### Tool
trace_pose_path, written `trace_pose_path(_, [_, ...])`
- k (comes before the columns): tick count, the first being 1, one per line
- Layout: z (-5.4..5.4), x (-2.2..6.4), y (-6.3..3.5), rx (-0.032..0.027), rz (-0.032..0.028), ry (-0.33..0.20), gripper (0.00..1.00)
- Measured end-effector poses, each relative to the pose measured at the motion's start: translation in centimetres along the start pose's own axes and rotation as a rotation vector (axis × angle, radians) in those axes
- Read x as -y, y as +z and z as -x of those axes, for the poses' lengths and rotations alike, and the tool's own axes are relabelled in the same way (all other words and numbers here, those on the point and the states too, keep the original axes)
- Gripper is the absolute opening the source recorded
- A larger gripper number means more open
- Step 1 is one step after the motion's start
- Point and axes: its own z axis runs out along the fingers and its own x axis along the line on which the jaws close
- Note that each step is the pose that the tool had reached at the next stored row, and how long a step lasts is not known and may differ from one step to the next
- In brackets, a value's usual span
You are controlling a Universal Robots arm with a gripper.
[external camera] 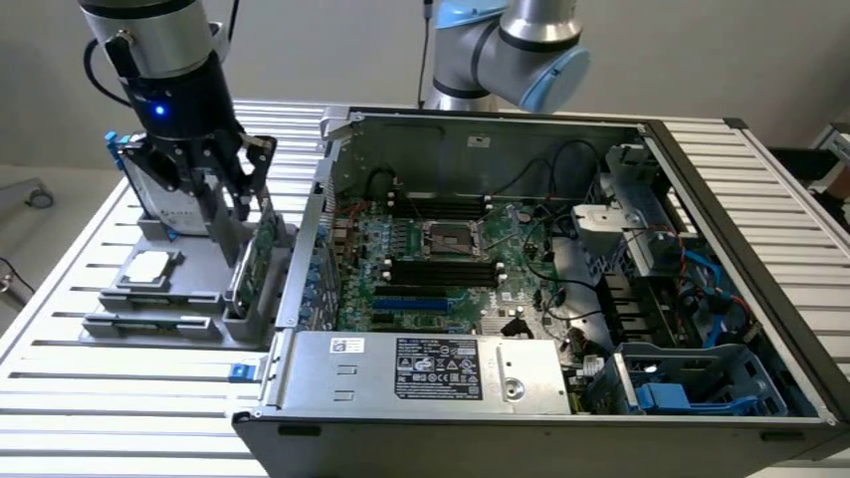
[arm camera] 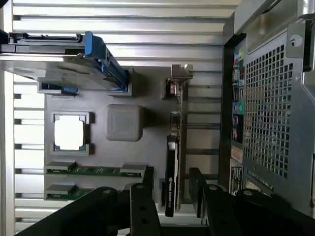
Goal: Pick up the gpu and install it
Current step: 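Pick up the gpu and move the gpu toward the slot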
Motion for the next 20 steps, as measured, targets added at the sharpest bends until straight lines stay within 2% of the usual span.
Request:
trace_pose_path(5, [0.0,0.43,0.89,-0.0008,0.0001,-0.014,0.42])
trace_pose_path(20, [0.5,0.6,3.6,-0.0024,-0.0004,-0.046,0.42])
